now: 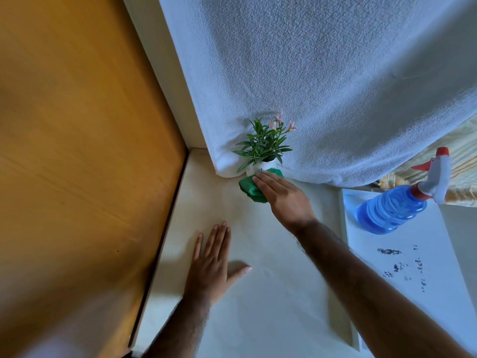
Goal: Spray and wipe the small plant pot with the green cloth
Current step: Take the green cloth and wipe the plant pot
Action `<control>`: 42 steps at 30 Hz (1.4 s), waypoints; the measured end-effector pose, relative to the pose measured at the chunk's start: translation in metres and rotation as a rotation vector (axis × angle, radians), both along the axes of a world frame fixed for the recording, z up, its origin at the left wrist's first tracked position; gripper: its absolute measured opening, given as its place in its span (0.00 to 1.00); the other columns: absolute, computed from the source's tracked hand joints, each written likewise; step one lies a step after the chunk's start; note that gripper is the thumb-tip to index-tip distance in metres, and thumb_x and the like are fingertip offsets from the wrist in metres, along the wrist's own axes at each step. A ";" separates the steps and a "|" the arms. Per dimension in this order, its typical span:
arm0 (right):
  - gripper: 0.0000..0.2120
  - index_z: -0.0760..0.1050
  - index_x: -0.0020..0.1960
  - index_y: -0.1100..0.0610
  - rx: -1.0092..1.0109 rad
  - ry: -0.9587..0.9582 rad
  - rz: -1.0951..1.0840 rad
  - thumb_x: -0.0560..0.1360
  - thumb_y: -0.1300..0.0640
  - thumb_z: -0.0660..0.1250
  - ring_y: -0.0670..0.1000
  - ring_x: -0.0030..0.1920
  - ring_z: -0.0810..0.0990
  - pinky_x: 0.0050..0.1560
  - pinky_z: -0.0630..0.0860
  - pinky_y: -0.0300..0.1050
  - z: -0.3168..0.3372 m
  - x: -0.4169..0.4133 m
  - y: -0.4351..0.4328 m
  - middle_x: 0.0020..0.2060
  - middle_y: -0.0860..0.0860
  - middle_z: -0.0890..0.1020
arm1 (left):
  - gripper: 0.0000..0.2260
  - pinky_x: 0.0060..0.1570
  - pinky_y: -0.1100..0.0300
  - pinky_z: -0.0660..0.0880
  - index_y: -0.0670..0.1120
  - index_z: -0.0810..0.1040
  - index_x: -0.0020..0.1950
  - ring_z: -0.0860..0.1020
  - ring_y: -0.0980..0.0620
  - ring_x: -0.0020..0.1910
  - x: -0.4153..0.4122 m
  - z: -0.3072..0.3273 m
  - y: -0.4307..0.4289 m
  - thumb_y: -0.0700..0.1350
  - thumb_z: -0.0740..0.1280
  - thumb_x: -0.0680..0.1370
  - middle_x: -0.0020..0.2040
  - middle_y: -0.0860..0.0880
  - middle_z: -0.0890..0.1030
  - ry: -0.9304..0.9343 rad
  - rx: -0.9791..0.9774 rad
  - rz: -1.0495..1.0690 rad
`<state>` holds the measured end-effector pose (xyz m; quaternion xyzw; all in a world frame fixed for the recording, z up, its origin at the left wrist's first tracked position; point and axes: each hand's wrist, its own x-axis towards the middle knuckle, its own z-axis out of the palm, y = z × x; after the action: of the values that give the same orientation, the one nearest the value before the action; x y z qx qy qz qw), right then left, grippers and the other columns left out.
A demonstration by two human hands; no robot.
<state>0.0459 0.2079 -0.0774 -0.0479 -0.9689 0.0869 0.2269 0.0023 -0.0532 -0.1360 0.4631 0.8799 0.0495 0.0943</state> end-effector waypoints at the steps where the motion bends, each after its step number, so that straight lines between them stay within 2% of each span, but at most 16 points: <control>1: 0.20 0.78 0.67 0.64 0.011 0.015 0.014 0.79 0.63 0.57 0.59 0.65 0.80 0.66 0.76 0.55 0.004 -0.004 0.001 0.65 0.60 0.81 | 0.46 0.75 0.37 0.64 0.41 0.55 0.82 0.58 0.45 0.81 0.000 0.000 0.000 0.75 0.51 0.77 0.83 0.44 0.57 0.002 -0.002 0.003; 7: 0.19 0.80 0.65 0.66 0.056 -0.018 0.102 0.79 0.64 0.58 0.62 0.64 0.81 0.62 0.79 0.59 0.007 -0.009 0.007 0.64 0.61 0.82 | 0.46 0.75 0.37 0.63 0.42 0.54 0.82 0.57 0.46 0.81 0.001 -0.002 0.000 0.75 0.52 0.77 0.83 0.45 0.57 0.004 0.003 0.010; 11: 0.17 0.81 0.64 0.66 0.053 -0.027 0.104 0.76 0.69 0.66 0.62 0.63 0.82 0.63 0.79 0.59 0.006 -0.003 0.008 0.62 0.62 0.83 | 0.45 0.75 0.37 0.64 0.42 0.56 0.81 0.58 0.46 0.81 0.000 -0.001 0.000 0.74 0.52 0.77 0.83 0.45 0.58 0.009 0.011 0.013; 14: 0.18 0.81 0.63 0.65 0.086 0.012 0.139 0.78 0.65 0.59 0.61 0.61 0.83 0.63 0.77 0.56 0.012 -0.008 0.005 0.60 0.61 0.84 | 0.46 0.75 0.37 0.63 0.42 0.55 0.82 0.57 0.46 0.81 0.001 -0.001 0.000 0.74 0.52 0.77 0.83 0.45 0.57 0.014 0.012 0.014; 17: 0.18 0.81 0.63 0.66 0.123 0.002 0.202 0.79 0.65 0.58 0.61 0.62 0.82 0.64 0.78 0.56 0.017 -0.015 0.007 0.60 0.61 0.84 | 0.46 0.76 0.38 0.63 0.42 0.54 0.82 0.56 0.46 0.81 0.001 -0.001 0.000 0.75 0.52 0.76 0.83 0.45 0.56 0.020 0.002 0.014; 20: 0.15 0.81 0.63 0.67 0.097 -0.046 0.201 0.77 0.70 0.66 0.63 0.62 0.82 0.62 0.79 0.59 0.011 -0.011 0.012 0.61 0.62 0.83 | 0.46 0.75 0.37 0.63 0.42 0.54 0.82 0.56 0.46 0.81 0.001 -0.002 0.001 0.75 0.51 0.77 0.83 0.45 0.56 0.018 -0.002 0.013; 22: 0.18 0.81 0.62 0.67 0.048 -0.092 0.194 0.73 0.72 0.73 0.64 0.61 0.82 0.61 0.80 0.59 0.006 -0.001 0.012 0.61 0.62 0.83 | 0.46 0.75 0.37 0.63 0.42 0.54 0.82 0.57 0.46 0.81 0.000 -0.003 0.000 0.75 0.52 0.77 0.83 0.45 0.57 0.012 0.003 0.014; 24: 0.19 0.81 0.62 0.67 0.011 -0.122 0.197 0.71 0.73 0.75 0.64 0.60 0.83 0.60 0.80 0.60 0.003 0.009 0.011 0.60 0.62 0.84 | 0.46 0.75 0.37 0.63 0.42 0.55 0.82 0.57 0.46 0.81 0.000 -0.004 -0.001 0.75 0.52 0.76 0.83 0.45 0.57 0.004 0.010 0.015; 26: 0.19 0.81 0.64 0.66 0.003 -0.107 0.183 0.73 0.72 0.72 0.63 0.62 0.82 0.60 0.80 0.59 0.005 0.014 0.011 0.62 0.61 0.83 | 0.46 0.75 0.37 0.63 0.42 0.55 0.82 0.57 0.47 0.81 -0.001 -0.005 0.000 0.75 0.53 0.76 0.83 0.45 0.57 0.002 0.013 0.011; 30: 0.17 0.80 0.65 0.65 0.062 -0.018 0.200 0.79 0.67 0.60 0.61 0.65 0.80 0.65 0.77 0.56 0.020 -0.003 0.014 0.63 0.60 0.82 | 0.47 0.76 0.38 0.61 0.43 0.52 0.82 0.55 0.47 0.82 -0.002 -0.007 0.000 0.75 0.52 0.76 0.83 0.45 0.55 0.007 -0.003 0.019; 34: 0.19 0.80 0.64 0.66 0.019 -0.060 0.200 0.74 0.73 0.70 0.63 0.64 0.81 0.62 0.79 0.60 0.017 -0.003 0.019 0.63 0.62 0.82 | 0.46 0.76 0.38 0.62 0.43 0.52 0.82 0.55 0.47 0.82 0.000 -0.007 -0.001 0.76 0.51 0.76 0.83 0.45 0.55 0.003 -0.014 0.017; 37: 0.20 0.80 0.64 0.66 -0.046 -0.112 0.181 0.73 0.75 0.72 0.63 0.64 0.81 0.61 0.80 0.61 0.010 0.010 0.022 0.63 0.61 0.82 | 0.46 0.75 0.38 0.63 0.43 0.53 0.82 0.56 0.47 0.81 -0.001 -0.007 -0.001 0.75 0.51 0.76 0.83 0.45 0.56 0.004 -0.004 0.019; 40: 0.19 0.80 0.65 0.65 -0.027 -0.098 0.177 0.74 0.74 0.71 0.61 0.64 0.81 0.62 0.79 0.60 0.010 0.013 0.020 0.63 0.60 0.82 | 0.46 0.76 0.38 0.63 0.43 0.53 0.82 0.56 0.47 0.82 -0.001 -0.007 -0.001 0.75 0.51 0.76 0.83 0.46 0.55 0.003 0.002 0.013; 42: 0.17 0.80 0.66 0.64 0.014 -0.038 0.186 0.79 0.69 0.63 0.59 0.66 0.80 0.67 0.76 0.55 0.017 0.006 0.020 0.64 0.59 0.82 | 0.46 0.76 0.38 0.62 0.43 0.51 0.82 0.55 0.47 0.82 -0.001 -0.008 0.000 0.75 0.51 0.76 0.84 0.46 0.54 0.006 0.006 0.013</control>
<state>0.0519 0.2279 -0.0604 0.0423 -0.9738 0.0999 0.1999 0.0012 -0.0535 -0.1436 0.4576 0.8831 0.0515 0.0899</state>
